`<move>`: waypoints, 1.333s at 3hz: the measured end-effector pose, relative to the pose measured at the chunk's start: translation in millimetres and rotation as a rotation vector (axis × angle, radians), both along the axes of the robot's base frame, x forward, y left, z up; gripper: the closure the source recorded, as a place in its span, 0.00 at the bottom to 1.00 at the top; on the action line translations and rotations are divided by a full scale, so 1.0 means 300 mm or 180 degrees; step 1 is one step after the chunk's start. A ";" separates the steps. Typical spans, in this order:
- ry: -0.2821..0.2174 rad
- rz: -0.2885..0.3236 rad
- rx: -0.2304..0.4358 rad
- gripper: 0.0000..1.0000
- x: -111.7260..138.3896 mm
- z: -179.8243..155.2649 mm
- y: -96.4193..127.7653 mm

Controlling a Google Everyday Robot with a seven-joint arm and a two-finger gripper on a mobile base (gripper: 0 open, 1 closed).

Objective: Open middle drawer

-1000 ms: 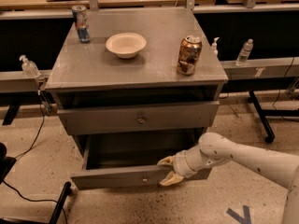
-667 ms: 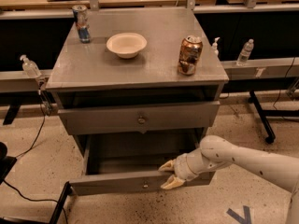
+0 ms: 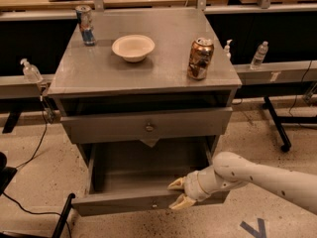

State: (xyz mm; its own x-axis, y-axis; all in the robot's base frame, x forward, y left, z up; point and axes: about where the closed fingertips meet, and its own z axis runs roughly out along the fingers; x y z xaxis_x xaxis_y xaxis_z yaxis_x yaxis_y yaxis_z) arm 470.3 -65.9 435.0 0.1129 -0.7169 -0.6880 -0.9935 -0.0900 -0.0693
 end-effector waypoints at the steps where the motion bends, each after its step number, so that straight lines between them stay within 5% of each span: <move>1: -0.0150 -0.0071 0.0131 0.50 -0.060 0.065 0.003; 4: -0.0856 -0.0284 0.0597 0.00 -0.037 0.310 -0.023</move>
Offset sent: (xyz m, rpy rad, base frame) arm -0.0062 0.0057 0.0896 0.1284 -0.2465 -0.0355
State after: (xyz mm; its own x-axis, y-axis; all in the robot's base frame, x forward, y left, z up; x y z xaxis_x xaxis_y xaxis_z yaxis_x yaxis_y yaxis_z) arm 459.1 -72.9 528.0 0.2507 -0.5960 -0.7629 -0.9408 0.0356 -0.3371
